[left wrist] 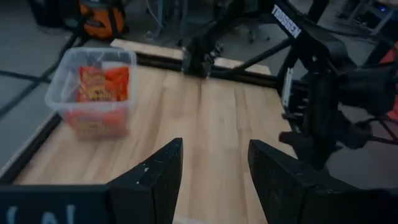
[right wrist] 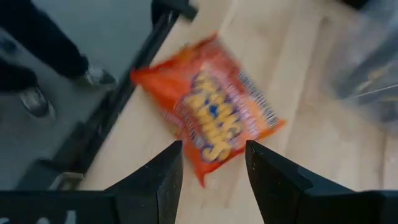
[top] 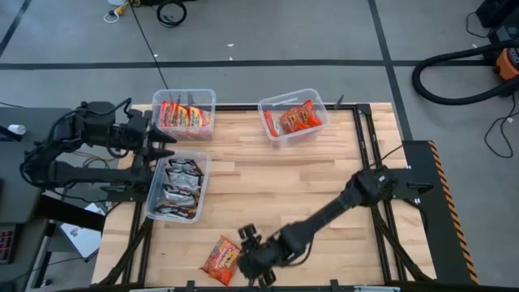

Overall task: Sort Maruchan noodles
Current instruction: Put the orange noodle pack into the top right transparent bin

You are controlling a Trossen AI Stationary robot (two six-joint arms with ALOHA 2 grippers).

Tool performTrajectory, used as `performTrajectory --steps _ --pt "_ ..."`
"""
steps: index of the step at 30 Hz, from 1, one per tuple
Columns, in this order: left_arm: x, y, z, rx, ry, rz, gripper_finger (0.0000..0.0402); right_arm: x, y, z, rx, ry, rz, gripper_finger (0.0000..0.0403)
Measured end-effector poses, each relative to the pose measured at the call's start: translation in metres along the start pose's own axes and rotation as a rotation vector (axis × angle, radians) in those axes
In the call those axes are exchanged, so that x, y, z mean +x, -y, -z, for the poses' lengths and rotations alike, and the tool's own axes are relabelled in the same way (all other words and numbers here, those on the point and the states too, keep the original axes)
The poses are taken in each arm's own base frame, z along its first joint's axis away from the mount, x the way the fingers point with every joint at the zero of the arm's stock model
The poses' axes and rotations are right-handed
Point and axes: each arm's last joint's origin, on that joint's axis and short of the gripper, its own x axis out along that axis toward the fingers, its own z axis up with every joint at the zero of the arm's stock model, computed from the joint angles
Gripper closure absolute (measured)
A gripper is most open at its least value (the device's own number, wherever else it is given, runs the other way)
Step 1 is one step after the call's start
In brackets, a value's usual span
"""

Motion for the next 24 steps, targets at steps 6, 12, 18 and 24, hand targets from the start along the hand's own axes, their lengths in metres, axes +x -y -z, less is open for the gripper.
performTrajectory --steps 6,12,18,24 --pt "-0.001 0.0 0.003 -0.006 -0.021 0.003 0.0214 0.046 -0.028 0.015 -0.102 0.009 -0.047 0.0224" --pt "0.0 0.0 0.002 -0.004 -0.023 -0.003 0.0214 0.063 -0.015 0.016 -0.109 0.032 -0.049 0.0224" --pt "0.0 -0.001 0.002 -0.035 -0.021 -0.015 0.0214 0.07 0.021 0.03 -0.016 -0.117 -0.03 0.0228" --pt "0.0 -0.001 0.002 -0.063 -0.02 -0.015 0.0214 0.069 0.046 0.052 -0.067 -0.333 0.041 0.0231"
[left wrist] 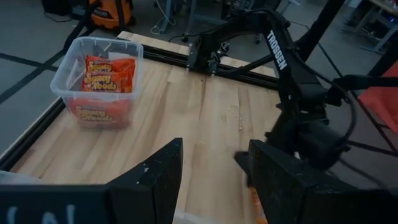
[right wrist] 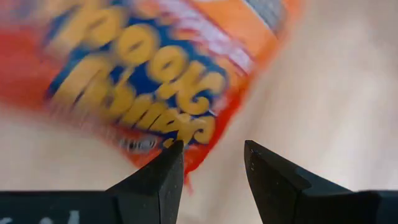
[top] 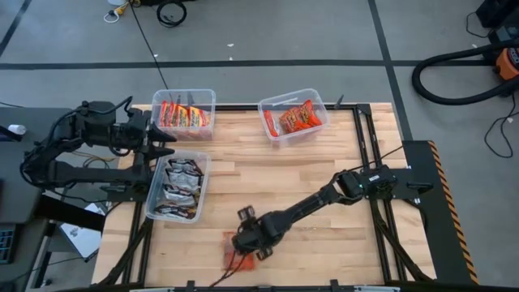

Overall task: Sort Maruchan noodles
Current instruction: Put the orange noodle pack into the top right transparent bin

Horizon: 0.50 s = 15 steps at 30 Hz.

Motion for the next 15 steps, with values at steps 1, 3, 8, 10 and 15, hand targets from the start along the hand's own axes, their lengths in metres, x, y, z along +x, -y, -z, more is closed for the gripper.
performTrajectory --steps 1,3,8,10,15 --pt "0.0 0.0 0.0 -0.001 0.0 0.0 0.0214 0.001 0.005 0.004 -0.002 -0.041 0.046 0.0231" --pt "0.0 0.0 0.0 -0.019 0.0 0.0 0.0214 0.001 0.018 0.012 0.01 -0.121 0.146 0.0231" --pt "0.0 0.0 0.0 -0.045 -0.001 0.005 0.0214 -0.024 0.046 0.022 0.169 -0.192 0.239 0.0231" --pt "0.0 0.001 0.0 -0.045 -0.003 0.019 0.0214 -0.042 0.048 0.021 0.262 -0.161 0.229 0.0231" --pt "0.0 0.001 0.0 -0.045 -0.005 0.025 0.0214 -0.088 0.053 0.02 0.562 -0.073 0.173 0.0229"
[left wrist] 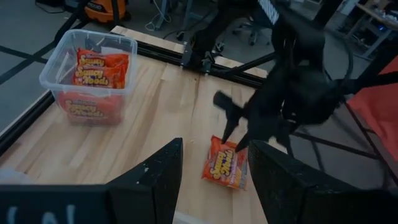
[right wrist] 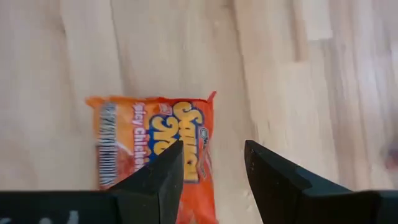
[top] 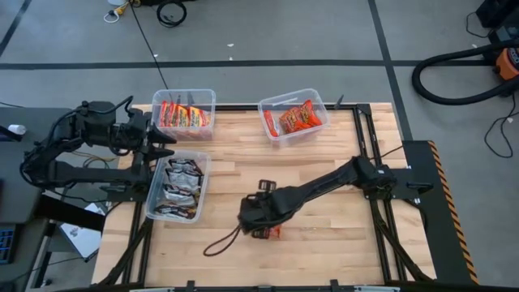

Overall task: Sort Maruchan noodles
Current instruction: Put the orange noodle pack into the top right transparent bin

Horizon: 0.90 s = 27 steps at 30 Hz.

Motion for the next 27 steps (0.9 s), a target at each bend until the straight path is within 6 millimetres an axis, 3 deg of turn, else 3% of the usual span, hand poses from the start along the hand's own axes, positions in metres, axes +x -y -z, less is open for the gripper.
performTrajectory --steps 4,8,14,18,27 --pt "0.0 0.0 0.0 0.01 -0.001 0.005 0.0214 -0.027 0.014 0.001 0.075 0.025 -0.035 0.0218" --pt "0.0 0.0 0.0 0.011 -0.001 0.005 0.0214 -0.028 0.033 0.006 0.123 0.003 -0.185 0.0204" --pt "0.0 0.0 0.0 -0.001 -0.001 0.005 0.0214 0.031 0.055 0.032 0.21 -0.062 -0.41 0.0182" --pt "0.0 0.0 0.0 -0.001 -0.001 0.005 0.0214 0.059 0.061 0.042 0.257 -0.07 -0.511 0.0171" --pt "0.0 -0.001 0.0 0.0 0.004 -0.022 0.0214 0.084 0.059 0.072 0.226 -0.134 -0.564 0.0179"
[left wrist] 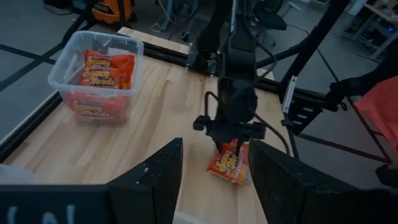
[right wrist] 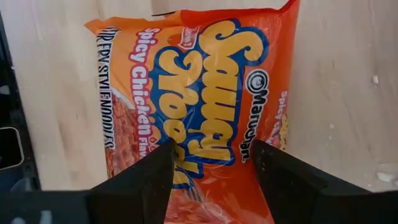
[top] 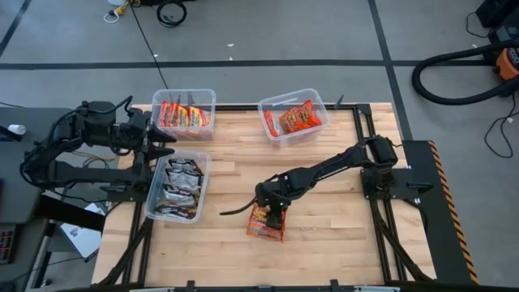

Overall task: Sort Maruchan noodles
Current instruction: Put the orange noodle pack into the top right transparent bin

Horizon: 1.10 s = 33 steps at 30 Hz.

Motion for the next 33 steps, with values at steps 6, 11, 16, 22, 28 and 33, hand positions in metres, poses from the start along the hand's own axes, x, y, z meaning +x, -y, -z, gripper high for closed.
performTrajectory --steps 6,11,16,22,28,33 --pt "0.0 -0.001 0.0 0.001 0.008 -0.038 0.0214 0.002 0.002 0.0 -0.045 0.028 0.027 0.023" --pt "0.0 -0.001 0.0 0.001 0.009 -0.041 0.0214 0.0 0.0 -0.005 -0.072 0.06 0.025 0.0315" --pt "0.0 -0.001 0.0 0.004 0.009 -0.04 0.0214 -0.027 -0.007 -0.016 -0.084 0.119 0.139 0.0385" --pt "0.001 -0.003 -0.004 0.076 0.041 -0.12 0.0214 -0.145 -0.021 -0.038 -0.032 0.38 0.468 0.0386" --pt "0.006 -0.004 -0.013 0.141 0.113 -0.167 0.0214 -0.267 -0.001 -0.037 0.194 0.706 0.826 0.0386" --pt "0.019 -0.004 -0.022 0.185 0.131 -0.168 0.0214 -0.303 0.053 -0.027 0.435 0.681 0.996 0.0386"
